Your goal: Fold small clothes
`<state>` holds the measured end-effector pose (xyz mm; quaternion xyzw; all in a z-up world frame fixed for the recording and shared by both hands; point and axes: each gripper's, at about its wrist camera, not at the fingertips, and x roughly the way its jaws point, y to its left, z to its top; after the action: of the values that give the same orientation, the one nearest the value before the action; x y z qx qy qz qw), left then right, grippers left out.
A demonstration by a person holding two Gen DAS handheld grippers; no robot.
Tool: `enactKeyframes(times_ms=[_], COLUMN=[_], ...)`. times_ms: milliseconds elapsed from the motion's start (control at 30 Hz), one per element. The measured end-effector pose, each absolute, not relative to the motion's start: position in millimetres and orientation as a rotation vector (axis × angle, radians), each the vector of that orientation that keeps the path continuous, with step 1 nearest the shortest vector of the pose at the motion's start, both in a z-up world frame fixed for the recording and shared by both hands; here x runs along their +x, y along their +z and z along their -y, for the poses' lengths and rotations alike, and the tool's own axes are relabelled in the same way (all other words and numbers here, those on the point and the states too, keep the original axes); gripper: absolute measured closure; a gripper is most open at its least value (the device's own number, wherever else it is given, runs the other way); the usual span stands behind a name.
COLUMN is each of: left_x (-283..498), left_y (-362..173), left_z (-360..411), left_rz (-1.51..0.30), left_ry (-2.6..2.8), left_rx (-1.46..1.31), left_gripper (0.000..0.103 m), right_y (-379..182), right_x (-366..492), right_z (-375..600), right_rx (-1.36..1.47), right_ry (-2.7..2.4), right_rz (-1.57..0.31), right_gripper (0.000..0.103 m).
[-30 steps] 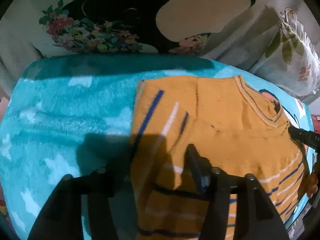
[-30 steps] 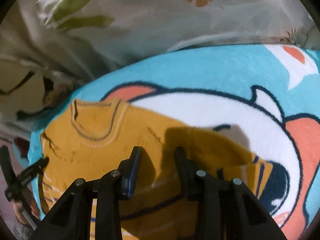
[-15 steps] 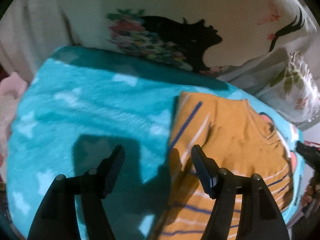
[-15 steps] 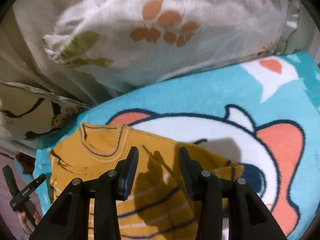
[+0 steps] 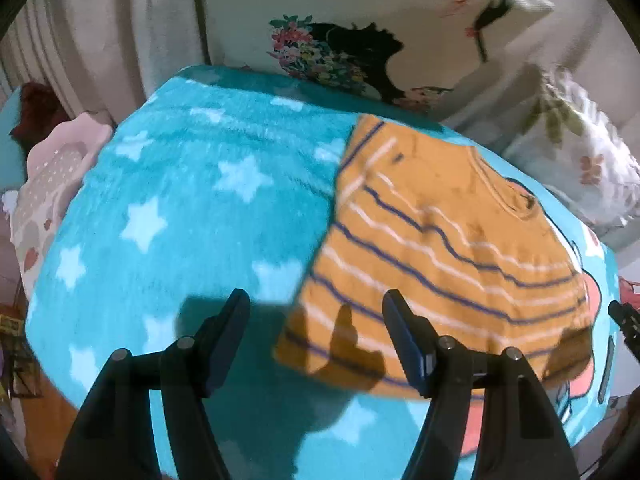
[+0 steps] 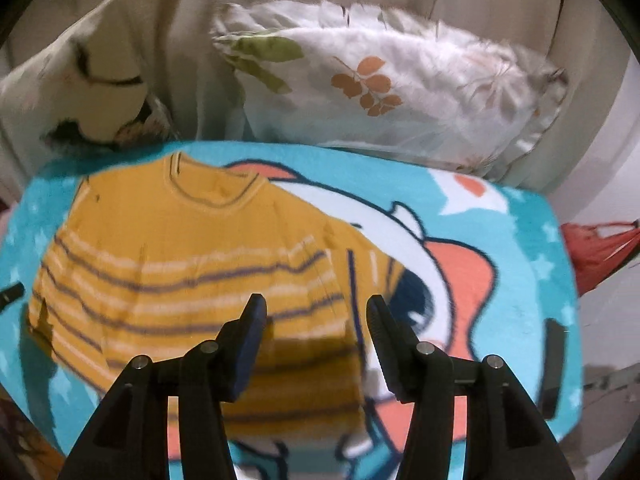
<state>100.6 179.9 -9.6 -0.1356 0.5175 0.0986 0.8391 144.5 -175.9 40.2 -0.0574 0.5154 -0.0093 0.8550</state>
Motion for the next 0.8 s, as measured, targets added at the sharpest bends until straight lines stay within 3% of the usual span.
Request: enactKeyframes(times_ms=[433,800], left_x=[18,32], left_y=[7,-2], left_z=[-156,-194], left_rz=[-1.047,-1.06], left_ry=[0.275,0.273], left_rx=[-0.286,-0.306], left_gripper=[0.035,0.035], right_y=[57,57], right_x=[73,82], right_z=[167,133], right_rx=[-0.264,-0.301], right_ry=[-0.002,-0.007], right_rz=[-1.028,-1.031], right_gripper=[0.042,0.04])
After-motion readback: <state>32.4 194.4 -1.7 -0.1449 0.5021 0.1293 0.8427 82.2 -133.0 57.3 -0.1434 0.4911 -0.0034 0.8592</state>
